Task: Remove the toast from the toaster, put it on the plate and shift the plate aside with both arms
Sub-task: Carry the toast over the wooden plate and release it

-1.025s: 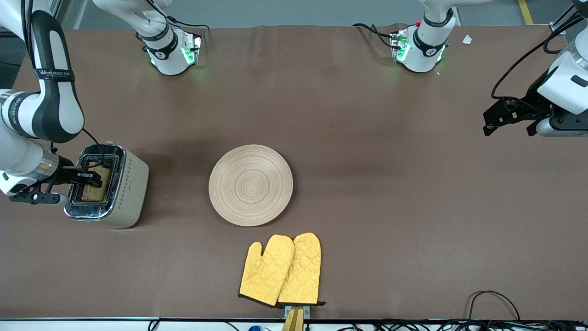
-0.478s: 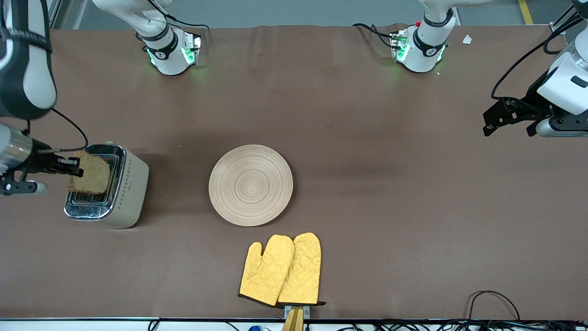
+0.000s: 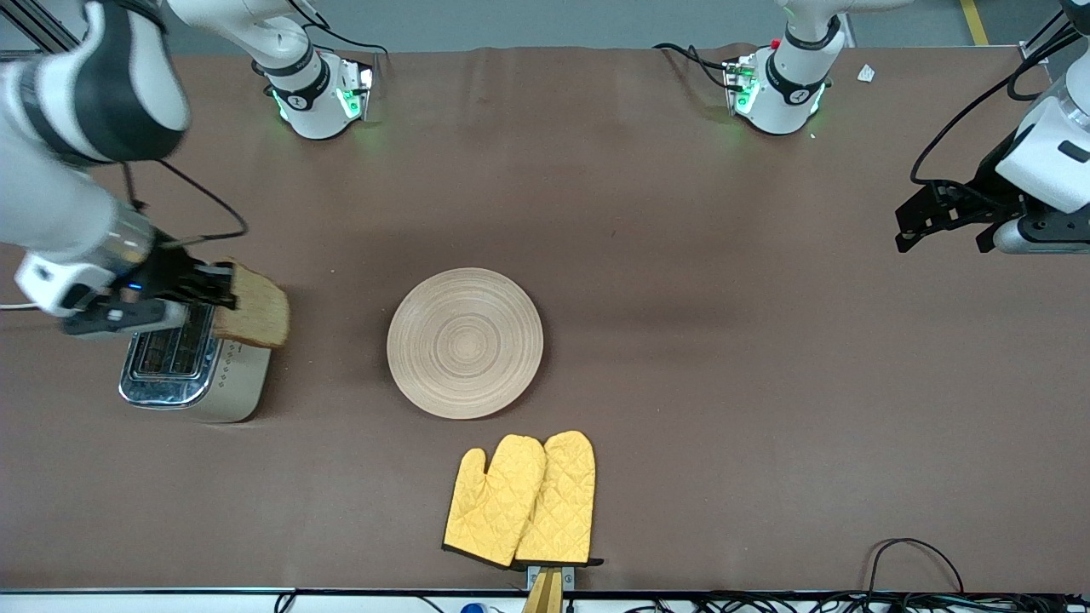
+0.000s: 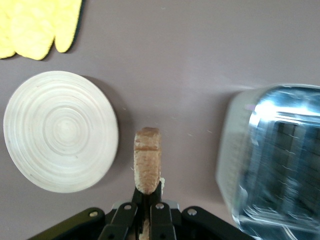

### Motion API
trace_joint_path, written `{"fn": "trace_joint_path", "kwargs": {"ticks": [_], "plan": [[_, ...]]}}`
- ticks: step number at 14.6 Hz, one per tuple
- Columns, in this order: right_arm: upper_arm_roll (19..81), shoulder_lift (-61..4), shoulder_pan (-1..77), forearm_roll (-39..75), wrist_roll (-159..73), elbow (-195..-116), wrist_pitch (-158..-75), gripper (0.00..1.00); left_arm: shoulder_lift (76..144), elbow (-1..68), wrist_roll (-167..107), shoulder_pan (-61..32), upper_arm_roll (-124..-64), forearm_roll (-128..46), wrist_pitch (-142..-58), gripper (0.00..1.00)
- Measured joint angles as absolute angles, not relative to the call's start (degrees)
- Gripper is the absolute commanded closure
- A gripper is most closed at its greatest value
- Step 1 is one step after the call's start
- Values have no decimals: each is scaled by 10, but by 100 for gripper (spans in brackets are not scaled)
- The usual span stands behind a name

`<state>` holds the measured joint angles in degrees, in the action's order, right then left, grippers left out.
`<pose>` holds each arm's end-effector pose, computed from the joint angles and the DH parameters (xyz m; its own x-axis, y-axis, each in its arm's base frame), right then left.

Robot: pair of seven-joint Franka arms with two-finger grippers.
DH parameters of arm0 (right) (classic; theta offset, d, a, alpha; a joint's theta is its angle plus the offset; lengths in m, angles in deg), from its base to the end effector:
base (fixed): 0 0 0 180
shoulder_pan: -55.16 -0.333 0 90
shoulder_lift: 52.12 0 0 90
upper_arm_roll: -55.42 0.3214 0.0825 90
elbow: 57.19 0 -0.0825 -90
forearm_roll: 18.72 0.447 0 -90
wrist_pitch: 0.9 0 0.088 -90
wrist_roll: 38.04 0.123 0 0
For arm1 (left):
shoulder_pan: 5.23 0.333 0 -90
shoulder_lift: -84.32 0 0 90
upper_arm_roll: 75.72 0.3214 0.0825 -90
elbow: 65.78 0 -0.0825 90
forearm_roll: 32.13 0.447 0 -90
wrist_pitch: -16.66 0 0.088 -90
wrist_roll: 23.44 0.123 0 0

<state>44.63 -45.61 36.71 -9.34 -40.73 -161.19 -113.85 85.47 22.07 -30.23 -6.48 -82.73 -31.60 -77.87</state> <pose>0.6512 0.1038 0.4465 0.9919 0.1183 0.0472 0.1235 -0.9838 -0.1297 0.6275 -0.0893 0.6291 0.9950 -0.0254 0.0966 -0.0260 -0.9997 0.0047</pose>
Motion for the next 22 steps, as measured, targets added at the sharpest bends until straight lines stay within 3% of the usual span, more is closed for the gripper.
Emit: {"fn": "trace_joint_path", "kwargs": {"ticks": [5, 10, 13, 14, 15, 16, 22], "plan": [[447, -436, 278, 62, -372, -1729, -1327, 98, 855, 221, -302, -65, -827, -316, -779, 0], [448, -384, 177, 112, -273, -1734, -1378, 98, 859, 221, -302, -64, -826, -316, -778, 0], [447, -349, 162, 126, -272, -1733, -1422, 97, 863, 221, -302, -64, -826, -316, -778, 0], [445, -338, 166, 126, -276, -1732, -1435, 88, 863, 221, -302, -64, -826, -316, -778, 0], [442, -327, 172, 126, -282, -1730, -1443, 60, 863, 221, -302, -64, -826, -316, -778, 0], [440, -316, 177, 127, -286, -1725, -1445, 1, 863, 221, -302, -64, -826, -316, -778, 0], [432, -290, 221, 125, -295, -1704, -1412, 0, 863, 221, -302, -64, -826, -316, -778, 0]]}}
